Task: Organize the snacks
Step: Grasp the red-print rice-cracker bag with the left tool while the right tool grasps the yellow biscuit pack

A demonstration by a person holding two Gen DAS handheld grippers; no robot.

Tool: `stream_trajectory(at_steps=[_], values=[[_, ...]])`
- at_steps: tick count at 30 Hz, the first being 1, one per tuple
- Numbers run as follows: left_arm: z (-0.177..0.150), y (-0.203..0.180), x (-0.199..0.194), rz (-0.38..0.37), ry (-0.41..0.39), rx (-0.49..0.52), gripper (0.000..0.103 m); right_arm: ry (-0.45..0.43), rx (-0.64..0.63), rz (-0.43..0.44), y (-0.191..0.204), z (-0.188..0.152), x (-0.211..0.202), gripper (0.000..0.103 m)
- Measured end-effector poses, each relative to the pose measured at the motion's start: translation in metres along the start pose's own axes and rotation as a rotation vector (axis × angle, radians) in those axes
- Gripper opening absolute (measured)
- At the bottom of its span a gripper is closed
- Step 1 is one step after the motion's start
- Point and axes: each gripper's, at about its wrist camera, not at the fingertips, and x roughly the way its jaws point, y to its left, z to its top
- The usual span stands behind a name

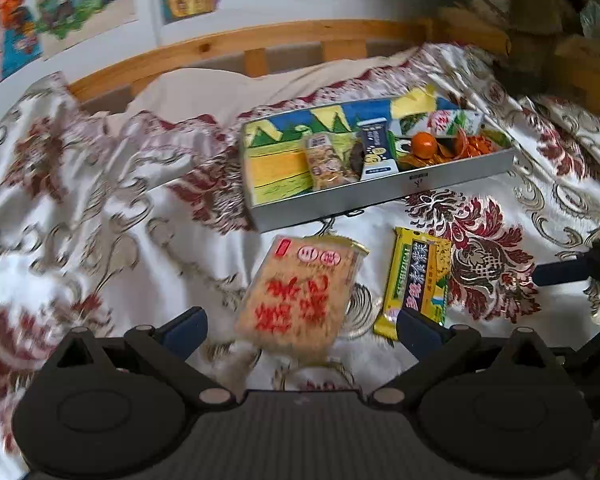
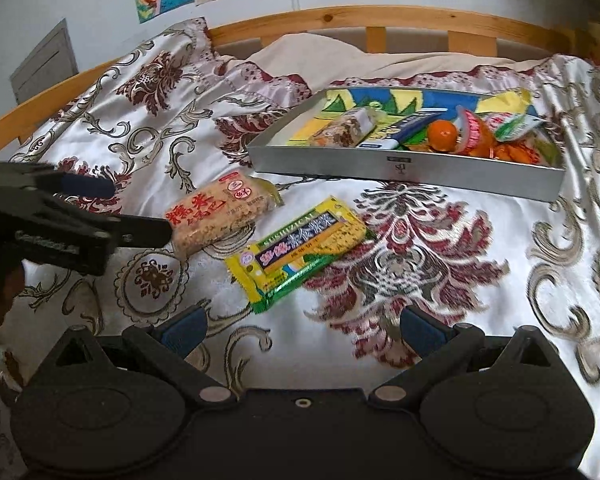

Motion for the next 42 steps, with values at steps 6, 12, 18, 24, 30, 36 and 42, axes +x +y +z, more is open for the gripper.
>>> stream_trajectory(at_steps=[6, 12, 18, 24, 30, 36, 42], values=[[0.016, 0.006, 0.036, -0.011, 0.042, 0.044, 0.103, 0.04, 0.03, 0.087, -0.014, 0.013, 0.027, 0.102], [0.019, 0.008, 0.066, 0.012, 0.092, 0.086, 0.103, 0.021, 0.076, 0.156, -0.027, 0.022, 0.048, 0.102], [0.02, 0.018, 0.082, -0.044, 0.16, 0.011, 0.102, 0.022, 0.113, 0.217, -0.033, 0.025, 0.057, 0.097], [0.02, 0.023, 0.085, -0.083, 0.173, -0.043, 0.09, 0.031, 0.186, 0.261, -0.041, 0.025, 0.069, 0.097], [0.021, 0.029, 0.083, -0.122, 0.176, -0.087, 0.081, 0.028, 0.293, 0.343, -0.055, 0.034, 0.078, 0.084], [0.016, 0.033, 0.078, -0.122, 0.172, -0.129, 0.08, 0.048, 0.345, 0.393, -0.059, 0.032, 0.082, 0.038], [0.007, 0.031, 0.073, -0.087, 0.144, -0.176, 0.08, 0.095, 0.364, 0.428, -0.053, 0.033, 0.091, 0.046]])
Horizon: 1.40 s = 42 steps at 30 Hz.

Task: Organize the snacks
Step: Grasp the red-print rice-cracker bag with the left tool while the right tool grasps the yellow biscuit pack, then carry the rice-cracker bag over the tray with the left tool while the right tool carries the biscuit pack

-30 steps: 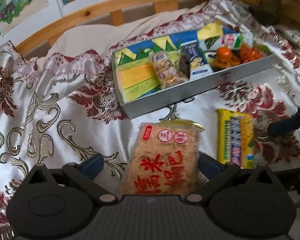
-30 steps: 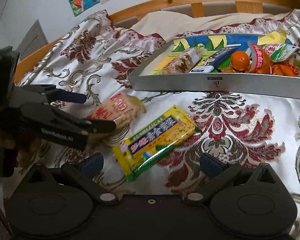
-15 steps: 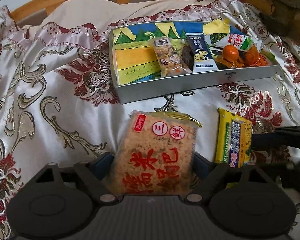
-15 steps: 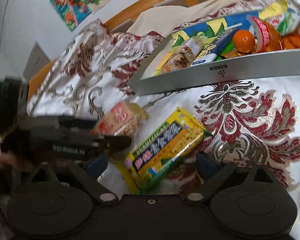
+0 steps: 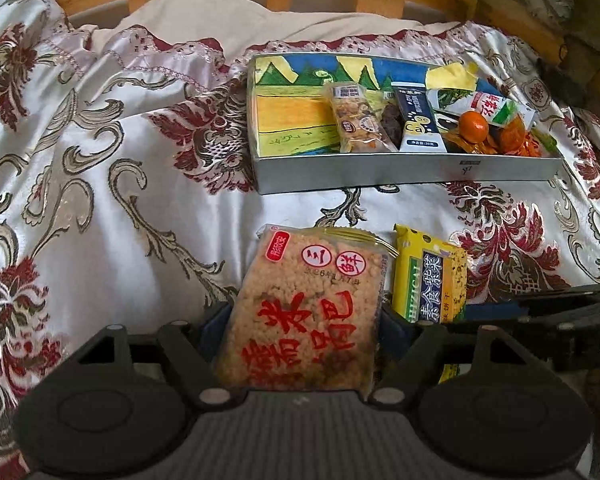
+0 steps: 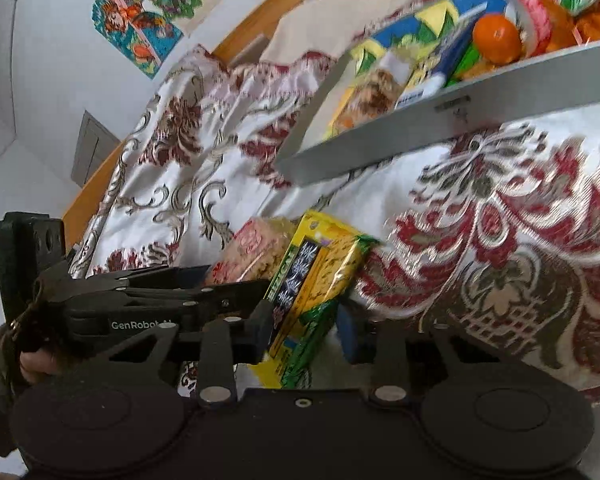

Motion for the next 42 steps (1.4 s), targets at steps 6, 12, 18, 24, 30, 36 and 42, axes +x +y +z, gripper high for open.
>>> stream_trajectory(at_steps=[6, 12, 18, 24, 30, 36, 42], values=[[-0.002, -0.002, -0.004, 0.011, -0.015, -0.019, 0.079, 0.026, -0.033, 0.009, 0.008, 0.001, 0.008, 0.056], [-0.003, 0.006, -0.012, -0.005, -0.006, -0.073, 0.078, -0.003, 0.058, 0.008, -0.003, -0.001, 0.001, 0.025], [-0.006, 0.01, -0.022, 0.002, -0.014, -0.116, 0.078, -0.036, 0.03, -0.001, 0.01, -0.003, -0.006, 0.018], [-0.007, 0.011, -0.034, 0.012, -0.056, -0.174, 0.078, -0.081, -0.064, -0.035, 0.026, -0.007, -0.022, 0.014], [0.001, 0.006, -0.039, 0.008, -0.122, -0.201, 0.078, -0.149, -0.195, -0.098, 0.039, -0.006, -0.045, 0.012], [0.023, 0.001, -0.036, -0.009, -0.185, -0.26, 0.078, -0.211, -0.228, -0.133, 0.035, 0.007, -0.064, 0.012], [0.048, -0.013, -0.035, 0.017, -0.232, -0.226, 0.078, -0.262, -0.237, -0.156, 0.028, 0.02, -0.08, 0.011]])
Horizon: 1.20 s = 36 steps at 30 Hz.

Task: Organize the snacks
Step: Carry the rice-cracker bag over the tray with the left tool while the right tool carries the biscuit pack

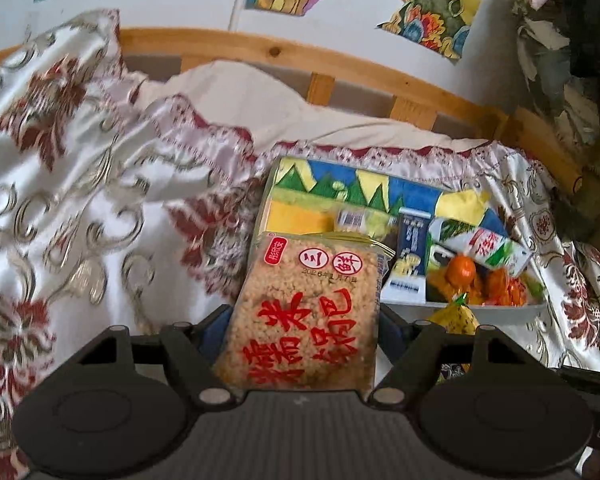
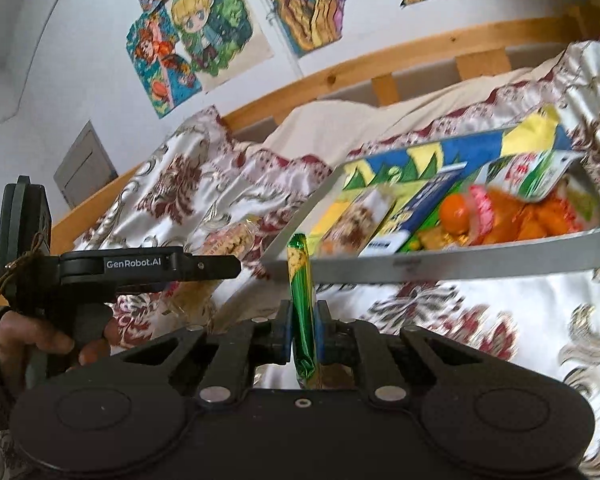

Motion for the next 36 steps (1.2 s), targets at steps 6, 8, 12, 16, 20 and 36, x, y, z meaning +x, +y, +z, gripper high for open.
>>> stream_trajectory(at_steps=[6, 8, 12, 16, 20, 36], values=[[0.01, -0.012, 0.004, -0.001, -0.015, 0.003, 0.078, -0.005, -0.016, -0.018, -0.005, 0.006, 0.0, 0.011], [0.01, -0.012, 0.003, -0.003, -0.016, 0.006, 0.078, -0.007, -0.014, -0.018, -0.006, 0.004, -0.001, 0.011], [0.01, -0.013, 0.004, 0.001, -0.017, 0.009, 0.078, -0.012, -0.021, -0.018, -0.005, 0.004, -0.003, 0.011], [0.013, -0.012, 0.004, 0.01, -0.019, 0.007, 0.078, -0.033, -0.02, -0.018, -0.005, 0.01, -0.008, 0.011], [0.025, -0.015, 0.006, 0.015, -0.044, 0.023, 0.078, -0.063, -0.042, -0.028, -0.007, 0.027, -0.015, 0.011], [0.051, -0.07, 0.07, -0.019, -0.083, 0.009, 0.078, -0.128, -0.11, -0.203, -0.053, 0.113, 0.011, 0.011]])
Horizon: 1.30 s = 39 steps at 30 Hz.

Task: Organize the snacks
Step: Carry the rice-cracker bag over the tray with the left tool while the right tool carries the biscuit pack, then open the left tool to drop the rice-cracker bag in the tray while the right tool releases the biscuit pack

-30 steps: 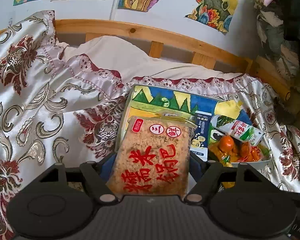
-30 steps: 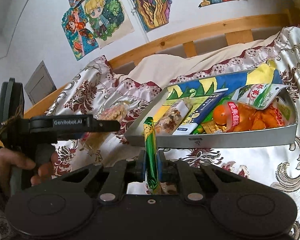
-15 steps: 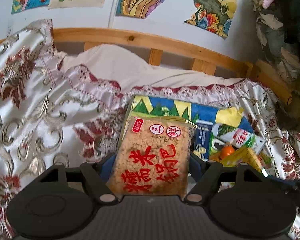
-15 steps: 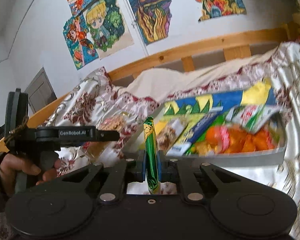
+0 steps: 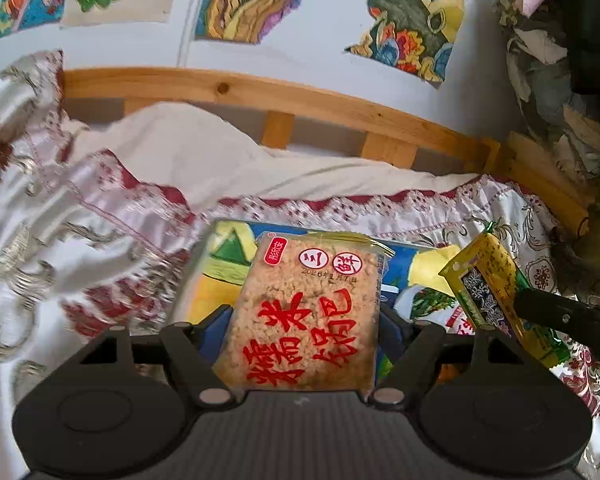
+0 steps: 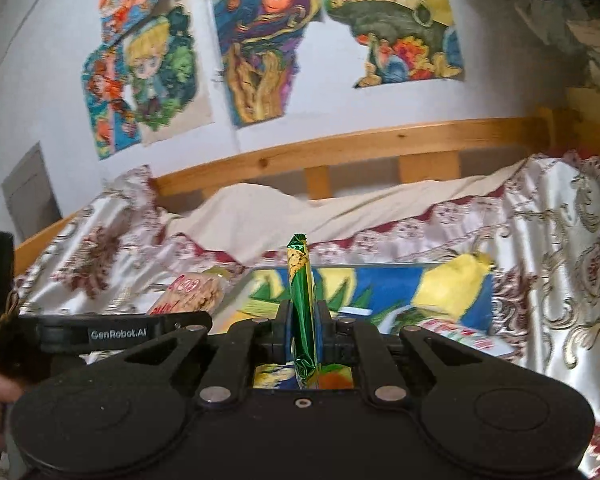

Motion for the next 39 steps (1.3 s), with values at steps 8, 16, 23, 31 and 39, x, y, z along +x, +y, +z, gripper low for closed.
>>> stream_trajectory(at_steps=[8, 16, 23, 31, 39], values=[[-0.013, -0.02, 0.034, -0.027, 0.029, 0.042, 0.078, 0.031, 0.035, -0.057, -0.027, -0.013, 0.008, 0.011], [-0.018, -0.032, 0.053, -0.005, 0.058, 0.072, 0.078, 0.055, 0.056, -0.064, -0.044, -0.023, 0.02, 0.011], [-0.019, -0.034, 0.057, 0.007, 0.077, 0.093, 0.078, 0.059, 0.067, -0.061, -0.048, -0.027, 0.024, 0.012], [-0.019, -0.039, 0.055, 0.008, 0.111, 0.12, 0.079, 0.084, 0.003, -0.069, -0.039, -0.028, 0.023, 0.024], [-0.018, -0.037, 0.039, -0.007, 0.089, 0.074, 0.085, 0.058, -0.02, -0.07, -0.033, -0.023, 0.008, 0.034]])
